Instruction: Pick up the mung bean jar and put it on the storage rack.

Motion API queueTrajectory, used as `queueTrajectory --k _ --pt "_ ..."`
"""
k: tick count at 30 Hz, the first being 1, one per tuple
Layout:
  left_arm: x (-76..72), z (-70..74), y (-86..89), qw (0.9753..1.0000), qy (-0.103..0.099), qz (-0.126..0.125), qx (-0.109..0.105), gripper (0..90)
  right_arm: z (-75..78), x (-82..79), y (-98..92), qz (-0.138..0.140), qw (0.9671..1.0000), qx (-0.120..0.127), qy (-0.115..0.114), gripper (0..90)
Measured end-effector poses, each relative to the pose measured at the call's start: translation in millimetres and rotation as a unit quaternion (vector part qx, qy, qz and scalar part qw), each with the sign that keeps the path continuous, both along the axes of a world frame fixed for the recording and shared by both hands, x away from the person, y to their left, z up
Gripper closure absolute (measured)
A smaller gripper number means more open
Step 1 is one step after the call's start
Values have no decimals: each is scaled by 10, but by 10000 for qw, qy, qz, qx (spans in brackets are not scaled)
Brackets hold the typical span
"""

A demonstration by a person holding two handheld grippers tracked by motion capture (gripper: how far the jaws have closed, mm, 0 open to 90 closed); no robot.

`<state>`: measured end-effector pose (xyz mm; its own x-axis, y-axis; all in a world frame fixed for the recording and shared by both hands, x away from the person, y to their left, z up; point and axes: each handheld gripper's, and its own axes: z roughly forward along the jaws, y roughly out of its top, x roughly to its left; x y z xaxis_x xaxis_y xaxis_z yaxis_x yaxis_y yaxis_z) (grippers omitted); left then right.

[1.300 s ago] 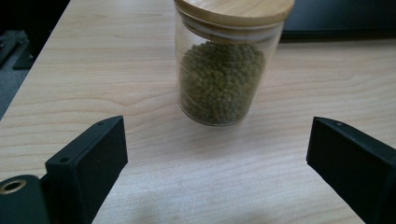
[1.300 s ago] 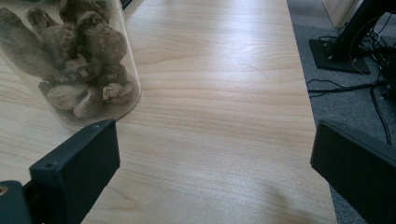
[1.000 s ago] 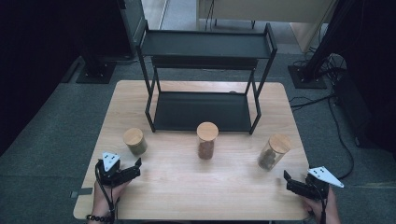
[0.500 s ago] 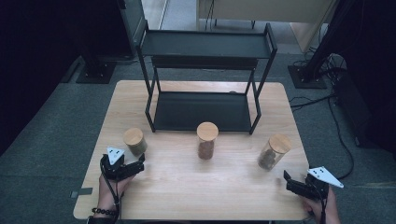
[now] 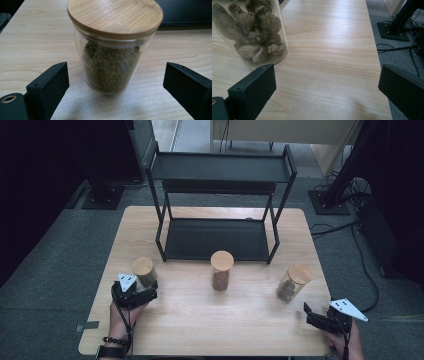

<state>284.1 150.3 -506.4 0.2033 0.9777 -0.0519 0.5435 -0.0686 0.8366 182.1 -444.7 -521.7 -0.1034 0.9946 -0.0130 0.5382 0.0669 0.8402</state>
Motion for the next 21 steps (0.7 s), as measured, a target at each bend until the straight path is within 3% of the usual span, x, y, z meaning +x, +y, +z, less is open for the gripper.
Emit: queueTrajectory --k 21 --pt "219 38 -92 9999 97 -1 98 92 0 -4 -4 43 10000 23 5 10"
